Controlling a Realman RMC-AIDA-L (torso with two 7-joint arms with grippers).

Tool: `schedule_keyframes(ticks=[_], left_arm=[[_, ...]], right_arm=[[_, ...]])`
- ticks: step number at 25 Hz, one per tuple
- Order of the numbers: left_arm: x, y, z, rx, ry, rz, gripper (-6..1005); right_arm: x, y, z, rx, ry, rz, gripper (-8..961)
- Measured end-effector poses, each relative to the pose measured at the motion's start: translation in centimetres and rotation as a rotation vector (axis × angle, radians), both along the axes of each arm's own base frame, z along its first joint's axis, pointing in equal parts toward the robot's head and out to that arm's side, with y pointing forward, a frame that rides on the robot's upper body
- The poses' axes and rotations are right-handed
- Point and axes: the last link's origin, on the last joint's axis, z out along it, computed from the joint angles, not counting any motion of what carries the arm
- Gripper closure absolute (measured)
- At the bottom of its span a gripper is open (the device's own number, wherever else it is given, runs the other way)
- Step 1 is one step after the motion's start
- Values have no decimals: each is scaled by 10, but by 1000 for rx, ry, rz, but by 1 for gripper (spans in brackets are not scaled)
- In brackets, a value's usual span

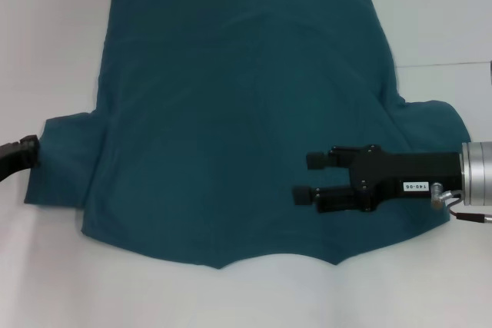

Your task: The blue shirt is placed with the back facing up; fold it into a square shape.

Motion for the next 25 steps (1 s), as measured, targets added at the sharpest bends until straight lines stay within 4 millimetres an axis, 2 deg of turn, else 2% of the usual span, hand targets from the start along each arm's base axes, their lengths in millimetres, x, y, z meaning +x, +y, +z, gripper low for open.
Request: schedule_keyframes(ticks=[25], left_arm=[[-4, 4, 26, 61, 42, 5, 949]], right_arm=[[-4, 2, -1, -7, 6, -2, 53]])
